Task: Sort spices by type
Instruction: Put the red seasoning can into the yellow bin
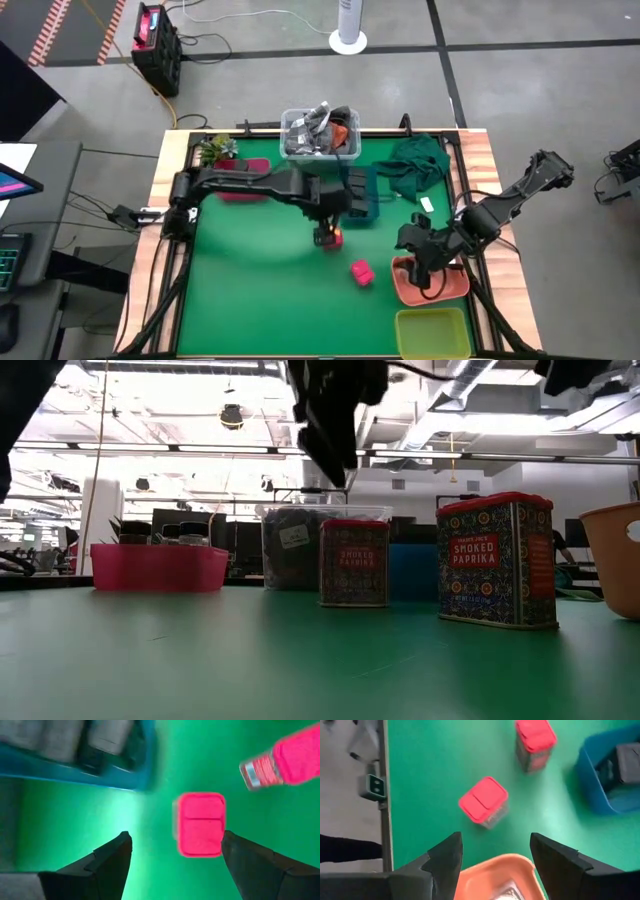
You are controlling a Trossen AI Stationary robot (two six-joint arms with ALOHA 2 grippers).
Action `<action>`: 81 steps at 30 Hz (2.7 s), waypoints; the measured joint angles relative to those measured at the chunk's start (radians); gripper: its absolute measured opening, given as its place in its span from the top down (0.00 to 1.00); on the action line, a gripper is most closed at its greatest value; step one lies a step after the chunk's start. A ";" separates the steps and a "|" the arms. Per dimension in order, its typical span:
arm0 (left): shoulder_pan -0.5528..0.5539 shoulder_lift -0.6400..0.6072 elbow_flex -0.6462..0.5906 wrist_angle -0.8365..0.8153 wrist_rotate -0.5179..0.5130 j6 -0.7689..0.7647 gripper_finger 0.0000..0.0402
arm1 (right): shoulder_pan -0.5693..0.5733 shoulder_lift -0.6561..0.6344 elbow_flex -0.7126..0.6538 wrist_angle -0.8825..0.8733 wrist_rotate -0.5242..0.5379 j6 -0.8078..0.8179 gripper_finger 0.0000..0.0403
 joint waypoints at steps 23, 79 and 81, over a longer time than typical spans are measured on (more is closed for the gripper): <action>0.005 -0.344 -0.001 -0.187 -0.501 -0.412 0.27 | -0.283 0.237 0.000 0.238 -0.144 -0.463 0.34; -0.027 -1.019 -0.678 -0.061 -0.443 -0.592 0.35 | -0.516 0.701 0.232 0.335 -0.393 -0.889 0.20; -0.027 -1.019 -0.678 -0.069 -0.443 -0.592 0.35 | -0.516 0.698 0.234 0.345 -0.393 -0.894 0.22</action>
